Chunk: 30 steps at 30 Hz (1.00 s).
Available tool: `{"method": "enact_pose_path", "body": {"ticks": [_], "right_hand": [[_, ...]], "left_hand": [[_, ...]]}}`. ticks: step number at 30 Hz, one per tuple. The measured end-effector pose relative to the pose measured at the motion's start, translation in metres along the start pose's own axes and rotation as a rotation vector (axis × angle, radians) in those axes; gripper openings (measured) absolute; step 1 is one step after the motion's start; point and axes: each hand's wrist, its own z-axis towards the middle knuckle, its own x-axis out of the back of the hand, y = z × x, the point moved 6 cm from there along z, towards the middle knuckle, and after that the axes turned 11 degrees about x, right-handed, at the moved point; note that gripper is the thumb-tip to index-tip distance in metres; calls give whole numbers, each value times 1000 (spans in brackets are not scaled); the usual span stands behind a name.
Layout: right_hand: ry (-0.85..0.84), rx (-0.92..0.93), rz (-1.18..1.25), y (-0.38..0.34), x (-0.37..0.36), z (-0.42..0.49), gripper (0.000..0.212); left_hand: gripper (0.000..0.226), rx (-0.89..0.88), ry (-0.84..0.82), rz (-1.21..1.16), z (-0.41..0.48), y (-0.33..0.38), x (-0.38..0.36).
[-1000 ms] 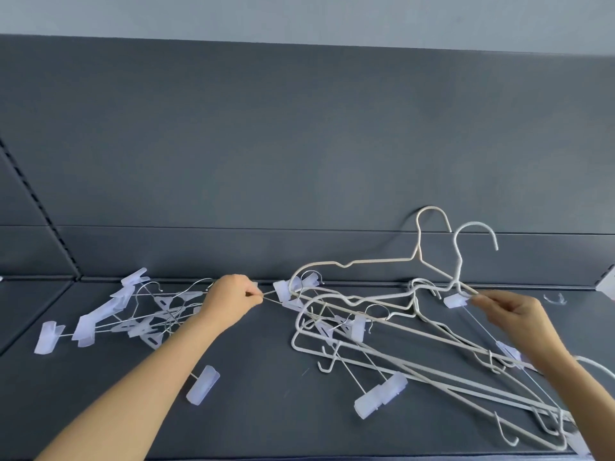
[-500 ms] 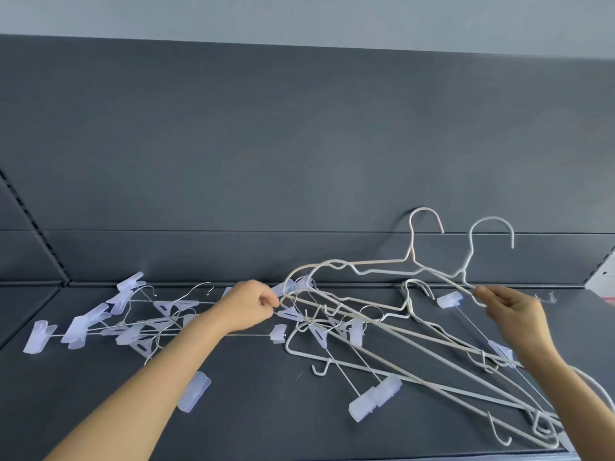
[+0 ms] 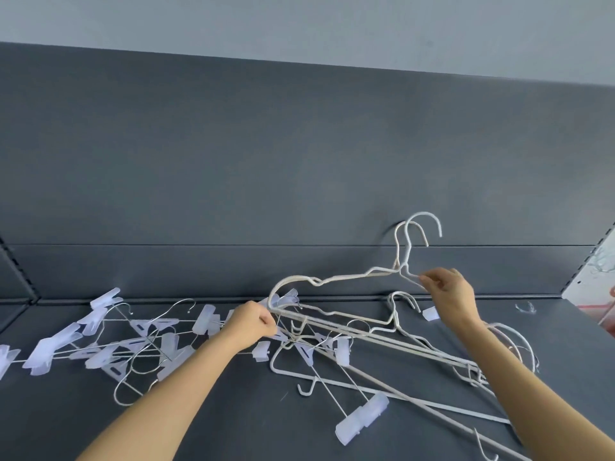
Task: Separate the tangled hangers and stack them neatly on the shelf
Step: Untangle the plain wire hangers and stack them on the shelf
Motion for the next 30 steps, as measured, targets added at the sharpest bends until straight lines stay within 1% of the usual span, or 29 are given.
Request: {"method": "enact_pose_path", "body": {"ticks": [3,6,8,10,13,16,19,21,24,25,28,30], "right_hand": [[-39,4,-134,7,-17,7,15],[-135,-77,-176,19,-31,6,12],[-168,-103,-151,20,-34,6,10],[-151,-101,-87,16,-31,8,11],[-148,-31,-12,5,-23,13,10],[-147,37,66,-9,-10,19,11],[-112,54,107,-21,8,23,15],[-76,64,133,-26,19,26,18],[-55,84,135,-29,31,28,16],[-47,88,137,-30,33,28,16],[-32,87,158,-33,39,25,15],[-41,91,167,-39,42,22,13]], "left_hand": [[9,4,12,-29,-2,-3,2],[13,21,7,-8,-6,-4,2],[14,31,1,6,-7,-6,1],[14,40,-8,17,-8,-6,2],[15,31,-31,19,-9,-6,1],[18,25,-29,-29,-11,-6,5],[26,4,-35,-51,-13,-8,10],[25,4,-30,-65,-15,-10,12],[12,16,17,-61,-18,-12,17],[11,21,40,-41,-17,-12,18],[23,56,94,35,-18,-14,19],[30,45,180,43,-21,-10,24]]}}
